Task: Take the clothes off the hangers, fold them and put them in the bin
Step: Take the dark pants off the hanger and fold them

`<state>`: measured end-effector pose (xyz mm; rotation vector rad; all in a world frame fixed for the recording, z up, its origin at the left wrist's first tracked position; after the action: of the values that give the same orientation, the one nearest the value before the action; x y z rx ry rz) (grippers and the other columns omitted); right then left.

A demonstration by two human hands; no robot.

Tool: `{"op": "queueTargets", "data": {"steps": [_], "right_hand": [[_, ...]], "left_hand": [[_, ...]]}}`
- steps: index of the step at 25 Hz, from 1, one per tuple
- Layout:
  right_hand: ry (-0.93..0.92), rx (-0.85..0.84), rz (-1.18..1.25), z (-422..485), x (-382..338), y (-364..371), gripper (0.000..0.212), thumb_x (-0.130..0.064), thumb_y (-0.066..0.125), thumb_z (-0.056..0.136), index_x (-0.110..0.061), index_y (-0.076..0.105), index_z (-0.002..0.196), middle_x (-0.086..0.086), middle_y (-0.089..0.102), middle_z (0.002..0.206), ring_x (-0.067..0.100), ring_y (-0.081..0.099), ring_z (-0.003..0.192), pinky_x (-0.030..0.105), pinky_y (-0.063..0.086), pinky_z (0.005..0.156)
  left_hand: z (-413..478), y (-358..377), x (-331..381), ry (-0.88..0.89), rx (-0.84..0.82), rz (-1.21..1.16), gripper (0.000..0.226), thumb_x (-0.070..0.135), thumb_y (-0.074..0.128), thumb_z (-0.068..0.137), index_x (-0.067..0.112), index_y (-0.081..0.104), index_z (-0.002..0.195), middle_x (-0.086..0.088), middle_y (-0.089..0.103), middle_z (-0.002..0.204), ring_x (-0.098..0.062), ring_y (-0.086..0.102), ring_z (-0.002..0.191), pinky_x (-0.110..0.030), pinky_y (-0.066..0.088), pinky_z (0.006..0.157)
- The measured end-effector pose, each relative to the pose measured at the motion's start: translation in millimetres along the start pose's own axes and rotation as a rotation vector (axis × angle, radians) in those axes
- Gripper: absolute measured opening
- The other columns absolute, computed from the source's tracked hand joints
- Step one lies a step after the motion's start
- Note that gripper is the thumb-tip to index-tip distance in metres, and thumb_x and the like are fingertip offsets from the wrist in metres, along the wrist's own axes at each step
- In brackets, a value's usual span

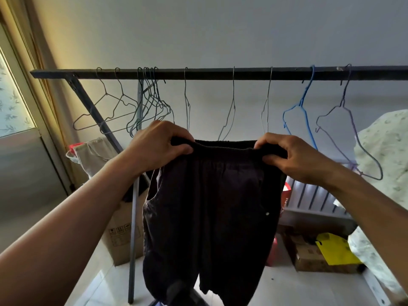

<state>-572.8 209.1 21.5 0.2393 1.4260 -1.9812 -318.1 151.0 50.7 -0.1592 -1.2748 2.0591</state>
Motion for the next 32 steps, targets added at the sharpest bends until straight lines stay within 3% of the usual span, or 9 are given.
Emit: {"op": "queueTargets", "data": {"steps": [6,10,13,18,20,22,27,30,32], "right_hand": [[0.038,-0.002,-0.011,3,-2,4,0.021,-0.024,0.059,0.094,-0.025,0.054,0.073,-0.021,0.055,0.06,-0.008,0.052,0.055,0.009,0.04,0.053],[0.011,0.148,-0.055,7,-3,0,0.019,-0.017,0.065,0.09,-0.018,0.057,0.072,-0.012,0.056,0.086,0.003,0.059,0.075,0.013,0.043,0.066],[0.017,0.269,0.193,6,-2,-6,0.009,-0.01,0.07,0.085,-0.012,0.063,0.079,-0.005,0.065,0.104,0.015,0.07,0.077,0.022,0.057,0.072],[0.078,0.228,0.133,7,-4,-5,0.016,-0.007,0.064,0.087,-0.011,0.053,0.076,0.005,0.061,0.078,0.013,0.059,0.066,0.027,0.05,0.065],[0.039,0.206,0.042,9,-14,-2,0.017,-0.006,0.063,0.087,-0.012,0.051,0.076,0.005,0.053,0.071,0.014,0.05,0.061,0.028,0.044,0.058],[-0.014,0.224,0.008,11,-24,-1,0.016,-0.006,0.063,0.086,-0.013,0.051,0.077,0.001,0.053,0.071,0.017,0.05,0.063,0.031,0.044,0.059],[-0.08,0.267,-0.022,12,-39,16,0.014,-0.005,0.061,0.085,-0.012,0.05,0.083,0.0,0.056,0.074,0.02,0.054,0.067,0.032,0.044,0.062],[-0.081,0.293,0.003,9,-44,37,0.016,-0.007,0.062,0.085,-0.014,0.049,0.093,0.001,0.06,0.081,0.019,0.059,0.073,0.038,0.051,0.069],[-0.033,0.299,0.035,5,-44,54,0.027,-0.01,0.063,0.086,-0.016,0.047,0.107,0.003,0.064,0.095,0.022,0.064,0.09,0.04,0.052,0.081]], "left_hand": [[-8,-3,4,0.008,0.052,0.307,0.021,0.045,0.061,0.09,0.042,0.068,0.109,0.017,0.067,0.105,-0.012,0.059,0.104,-0.03,0.035,0.071],[-16,-1,13,-0.006,0.114,0.472,0.024,0.05,0.057,0.09,0.04,0.068,0.108,0.01,0.069,0.104,-0.02,0.062,0.105,-0.03,0.035,0.072],[-18,-6,16,-0.073,0.123,0.534,0.027,0.053,0.059,0.089,0.036,0.069,0.107,0.003,0.07,0.101,-0.025,0.064,0.101,-0.029,0.032,0.07],[-19,-6,16,-0.243,0.095,0.6,0.074,0.086,0.05,0.067,0.029,0.057,0.113,-0.002,0.068,0.088,-0.028,0.065,0.089,-0.03,0.031,0.068],[-16,0,17,-0.285,0.058,0.65,0.083,0.095,0.038,0.06,0.025,0.069,0.09,0.003,0.061,0.071,-0.024,0.063,0.077,-0.028,0.029,0.064],[-14,4,17,-0.299,0.049,0.619,0.079,0.092,0.04,0.063,0.019,0.068,0.069,0.004,0.052,0.06,-0.021,0.055,0.069,-0.028,0.03,0.061],[-5,18,16,-0.263,0.047,0.51,0.047,0.065,0.058,0.082,0.02,0.072,0.085,-0.001,0.064,0.102,-0.026,0.055,0.105,-0.035,0.039,0.079],[-6,40,-6,-0.464,-0.171,0.316,0.034,0.049,0.058,0.085,0.014,0.062,0.086,-0.009,0.062,0.094,-0.032,0.059,0.093,-0.031,0.038,0.069],[-14,58,-18,-0.613,-0.302,-0.008,0.026,0.035,0.062,0.085,0.01,0.057,0.085,-0.012,0.062,0.085,-0.027,0.059,0.076,-0.028,0.041,0.06]]}}
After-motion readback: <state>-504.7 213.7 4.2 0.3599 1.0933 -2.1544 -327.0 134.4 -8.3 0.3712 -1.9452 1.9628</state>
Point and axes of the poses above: each hand's wrist, its own z-axis towards the middle knuckle, its own y-axis out of the palm, x = y × z, the point moved 6 cm from there along z, towards the middle knuckle
